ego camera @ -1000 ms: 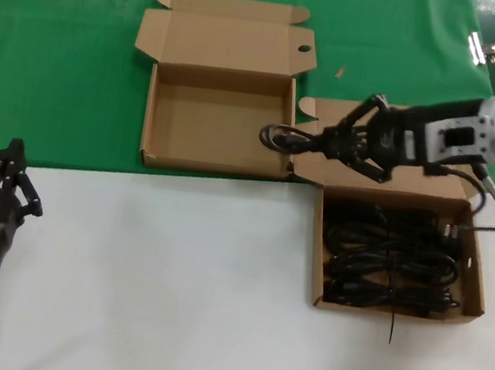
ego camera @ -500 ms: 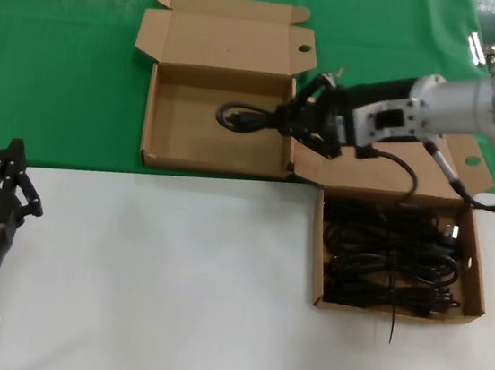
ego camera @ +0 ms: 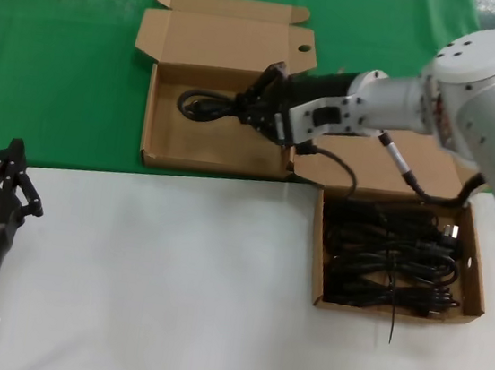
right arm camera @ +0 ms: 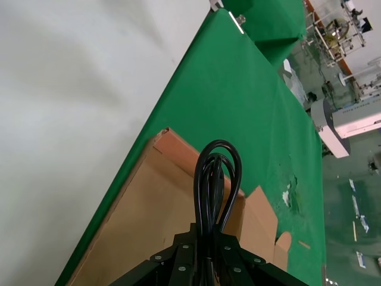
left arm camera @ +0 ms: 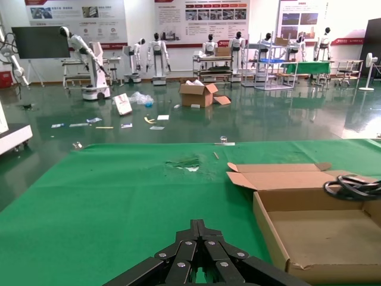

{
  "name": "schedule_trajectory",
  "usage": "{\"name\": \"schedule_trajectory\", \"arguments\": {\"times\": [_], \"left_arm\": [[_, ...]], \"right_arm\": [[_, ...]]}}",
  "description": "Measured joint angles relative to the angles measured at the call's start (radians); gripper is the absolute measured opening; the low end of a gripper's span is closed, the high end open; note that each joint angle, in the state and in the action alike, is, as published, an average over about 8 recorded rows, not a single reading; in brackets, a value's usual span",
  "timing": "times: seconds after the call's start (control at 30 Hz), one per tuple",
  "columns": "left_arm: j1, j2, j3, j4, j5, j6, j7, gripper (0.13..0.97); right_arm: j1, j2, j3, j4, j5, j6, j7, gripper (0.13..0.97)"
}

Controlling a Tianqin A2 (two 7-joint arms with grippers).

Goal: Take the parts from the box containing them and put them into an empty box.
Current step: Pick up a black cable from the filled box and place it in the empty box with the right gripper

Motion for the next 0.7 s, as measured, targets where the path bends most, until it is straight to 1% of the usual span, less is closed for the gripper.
{"name": "schedule_trajectory", "arguments": {"times": [0.2,0.33,0.5,0.7], "left_arm": [[0.000,0.000,0.000,0.000,0.000,0.000,0.000,0.140],[0.000,0.000,0.000,0.000,0.000,0.000,0.000,0.140],[0.000,0.000,0.000,0.000,0.000,0.000,0.000,0.140],[0.000,0.000,0.000,0.000,0.000,0.000,0.000,0.140]], "right_arm": [[-0.018,-0.039,-0.008,0.001,0.001,0.067,-0.020,0.172],[-0.036,-0.055,-0.057,0.015,0.038,0.104,-0.027,0.172],[-0.060,-0.063,-0.190,0.042,0.146,0.149,-0.018,0.172],[-0.086,-0.065,-0.402,0.075,0.321,0.215,-0.001,0.172]]}}
